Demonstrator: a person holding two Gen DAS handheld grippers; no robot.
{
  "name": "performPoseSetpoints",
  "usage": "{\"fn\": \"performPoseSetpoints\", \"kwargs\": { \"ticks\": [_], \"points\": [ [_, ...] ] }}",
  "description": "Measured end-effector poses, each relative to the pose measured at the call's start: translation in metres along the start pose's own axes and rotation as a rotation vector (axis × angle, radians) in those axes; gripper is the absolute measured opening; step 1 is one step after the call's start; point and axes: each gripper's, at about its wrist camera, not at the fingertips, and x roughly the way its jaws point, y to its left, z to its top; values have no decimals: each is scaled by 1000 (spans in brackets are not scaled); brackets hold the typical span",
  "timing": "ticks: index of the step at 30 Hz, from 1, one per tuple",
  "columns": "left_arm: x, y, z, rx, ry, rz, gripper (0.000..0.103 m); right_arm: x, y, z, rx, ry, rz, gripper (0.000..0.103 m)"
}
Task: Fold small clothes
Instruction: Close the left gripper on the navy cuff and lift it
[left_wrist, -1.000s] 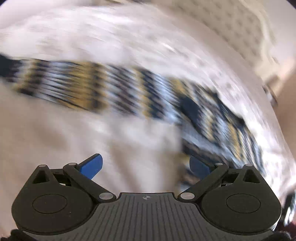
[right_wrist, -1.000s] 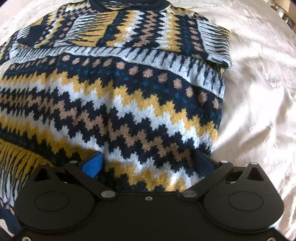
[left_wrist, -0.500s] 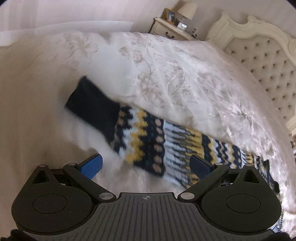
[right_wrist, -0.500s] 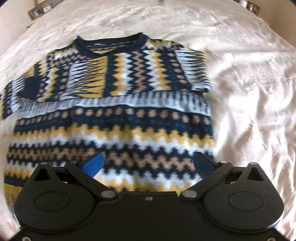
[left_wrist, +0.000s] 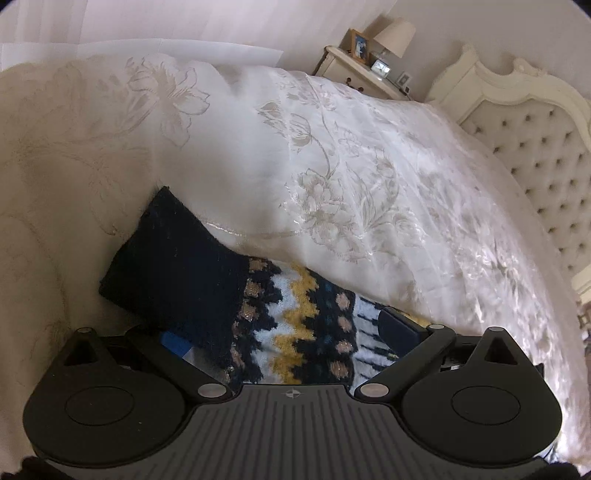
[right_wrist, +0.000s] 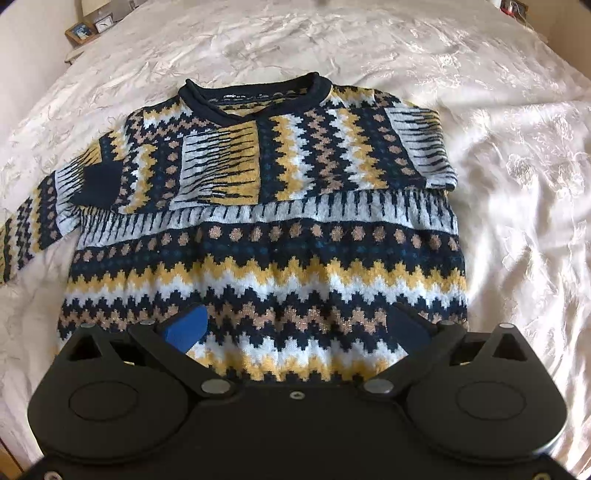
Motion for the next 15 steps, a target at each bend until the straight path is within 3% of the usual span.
{"fn": "performPoseSetpoints", "kwargs": {
  "ticks": [2, 3, 4, 5, 6, 9, 11, 15],
  "points": [
    [-2, -1, -1, -7, -4, 10, 95, 0, 0, 0, 5, 6, -1, 103],
    [-4, -1, -1, -11, -11, 28, 73, 1, 0, -1, 4, 8, -2, 103],
    [-6, 0, -1, -17, -11, 51, 58, 2, 1, -1, 2, 10, -1, 103],
    [-6, 1, 0, -27, -5, 70, 33, 2, 1, -1, 3, 12, 0, 103],
    [-7, 4, 1, -46, 1, 82, 26, 3, 2, -1, 4, 15, 4, 103],
    [-12, 11, 2, -84, -3, 53, 24, 6, 2, 0, 10, 28, 23, 103],
    [-18, 9, 3, -70, -12, 60, 11, 7, 3, 0, 8, 30, 35, 103],
    [-36, -11, 7, -11, -71, 45, 8, 6, 5, 0, -8, 21, 58, 103]
  ]
}}
